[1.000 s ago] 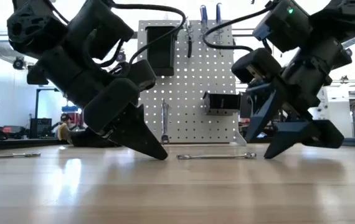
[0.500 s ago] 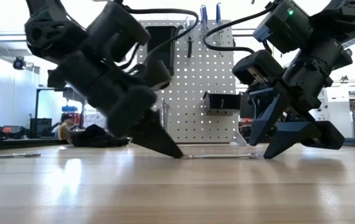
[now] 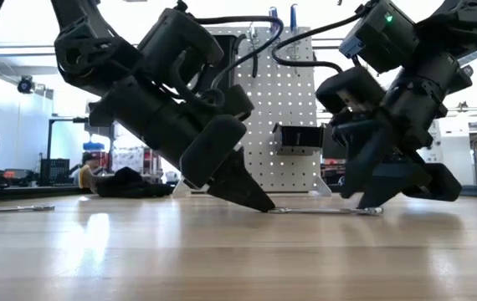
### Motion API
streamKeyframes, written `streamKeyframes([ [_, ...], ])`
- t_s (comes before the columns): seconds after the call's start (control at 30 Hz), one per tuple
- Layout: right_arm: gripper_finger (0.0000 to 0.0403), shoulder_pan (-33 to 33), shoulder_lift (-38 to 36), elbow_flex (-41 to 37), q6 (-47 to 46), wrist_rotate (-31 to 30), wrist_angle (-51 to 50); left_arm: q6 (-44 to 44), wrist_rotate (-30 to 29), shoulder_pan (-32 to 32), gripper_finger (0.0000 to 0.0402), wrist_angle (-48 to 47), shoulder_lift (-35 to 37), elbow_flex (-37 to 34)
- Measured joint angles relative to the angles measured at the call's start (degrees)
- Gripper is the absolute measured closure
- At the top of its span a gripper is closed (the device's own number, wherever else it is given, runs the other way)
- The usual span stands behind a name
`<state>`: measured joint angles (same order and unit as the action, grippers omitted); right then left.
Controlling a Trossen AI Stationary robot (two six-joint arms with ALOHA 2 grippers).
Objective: Hang tools onto peg board
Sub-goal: Hang the wrench on the peg board
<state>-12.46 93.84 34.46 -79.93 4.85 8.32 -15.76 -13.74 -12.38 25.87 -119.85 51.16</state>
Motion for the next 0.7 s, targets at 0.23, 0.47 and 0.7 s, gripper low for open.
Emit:
streamKeyframes([
  [0.23, 0.029, -1.74, -3.89, 0.29, -0.41, 4.34, -14.03, -2.66, 0.47, -0.07, 0.04, -0.04, 0.0, -0.02],
  [0.47, 0.028, -7.05, -10.89, -0.09, -12.53, -5.9, -16.46, -5.39, 1.12, -0.24, 0.04, 0.0, 0.0, -0.02],
  [0.7, 0.0293, -8.08, -4.8, -0.89, -17.91, -8.18, -7.16, -8.62, 1.82, -0.61, 0.04, 0.27, 0.0, -0.04],
])
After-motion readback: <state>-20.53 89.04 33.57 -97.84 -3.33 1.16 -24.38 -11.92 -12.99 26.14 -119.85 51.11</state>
